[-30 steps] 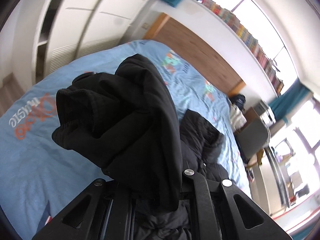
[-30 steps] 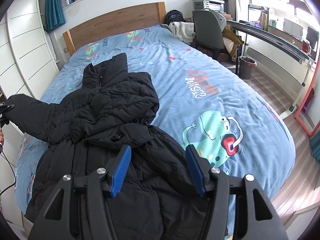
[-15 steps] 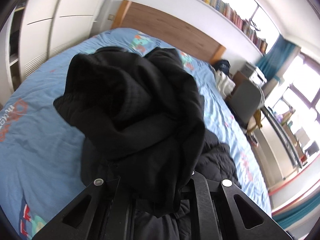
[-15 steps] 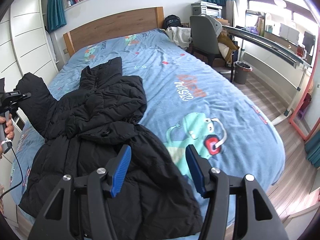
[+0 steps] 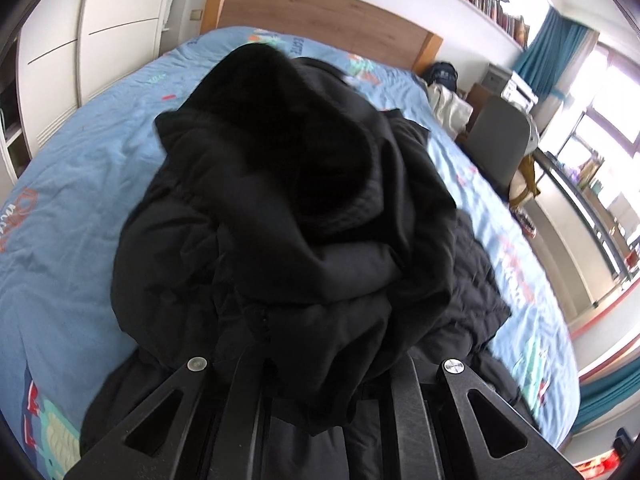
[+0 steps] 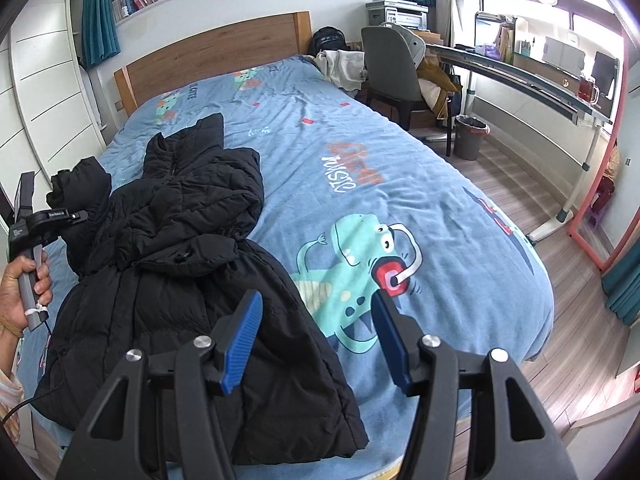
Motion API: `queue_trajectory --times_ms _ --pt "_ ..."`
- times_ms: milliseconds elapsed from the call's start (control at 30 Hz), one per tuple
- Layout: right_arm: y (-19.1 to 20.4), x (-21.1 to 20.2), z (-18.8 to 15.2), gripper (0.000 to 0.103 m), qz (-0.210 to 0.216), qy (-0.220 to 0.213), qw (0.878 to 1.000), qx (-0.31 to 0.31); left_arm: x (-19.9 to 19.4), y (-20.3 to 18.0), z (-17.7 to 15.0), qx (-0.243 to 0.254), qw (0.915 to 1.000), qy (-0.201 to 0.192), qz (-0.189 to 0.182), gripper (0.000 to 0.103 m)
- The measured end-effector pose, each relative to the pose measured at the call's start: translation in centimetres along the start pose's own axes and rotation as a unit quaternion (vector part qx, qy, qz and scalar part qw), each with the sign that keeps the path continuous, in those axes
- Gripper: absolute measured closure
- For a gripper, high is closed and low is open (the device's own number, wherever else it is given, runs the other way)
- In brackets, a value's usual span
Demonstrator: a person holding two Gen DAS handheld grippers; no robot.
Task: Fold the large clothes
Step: 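Lift the sleeve with the left gripper and fold it over the coat body, then release the sleeve onto the coat and open the left gripper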
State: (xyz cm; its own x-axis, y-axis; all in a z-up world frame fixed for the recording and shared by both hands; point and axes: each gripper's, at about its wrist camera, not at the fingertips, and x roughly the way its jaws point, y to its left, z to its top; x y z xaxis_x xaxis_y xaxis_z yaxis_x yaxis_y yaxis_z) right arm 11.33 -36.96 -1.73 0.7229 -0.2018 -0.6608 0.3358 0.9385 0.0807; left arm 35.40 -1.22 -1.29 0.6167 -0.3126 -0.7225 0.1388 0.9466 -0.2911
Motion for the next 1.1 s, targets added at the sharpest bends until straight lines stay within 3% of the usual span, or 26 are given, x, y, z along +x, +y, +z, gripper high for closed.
queue_trajectory --times_ms 367,500,633,900,1100 --pt "-2.0 -0.3 -1.4 0.048 0.003 0.006 1.000 0.017 1.9 -1.3 -3.2 0.035 0.9976 0.044 0.040 0.092" --pt "-2.3 -0.5 -1.7 0.048 0.004 0.004 1.000 0.019 1.9 -1.3 -3.9 0.031 0.9971 0.057 0.041 0.083" --pt "-2.9 -0.7 -2.2 0.048 0.008 0.001 1.000 0.029 1.0 -1.5 -4.6 0.030 0.9972 0.065 0.022 0.063" --pt "-1.8 -0.7 -3.2 0.048 0.026 0.007 0.999 0.027 -2.0 -2.5 -6.1 0.066 0.9949 0.075 -0.011 0.056" --pt "1.7 -0.3 -3.1 0.048 0.041 0.014 0.999 -0.005 -4.8 0.7 -5.8 0.054 0.9973 0.049 -0.001 0.052"
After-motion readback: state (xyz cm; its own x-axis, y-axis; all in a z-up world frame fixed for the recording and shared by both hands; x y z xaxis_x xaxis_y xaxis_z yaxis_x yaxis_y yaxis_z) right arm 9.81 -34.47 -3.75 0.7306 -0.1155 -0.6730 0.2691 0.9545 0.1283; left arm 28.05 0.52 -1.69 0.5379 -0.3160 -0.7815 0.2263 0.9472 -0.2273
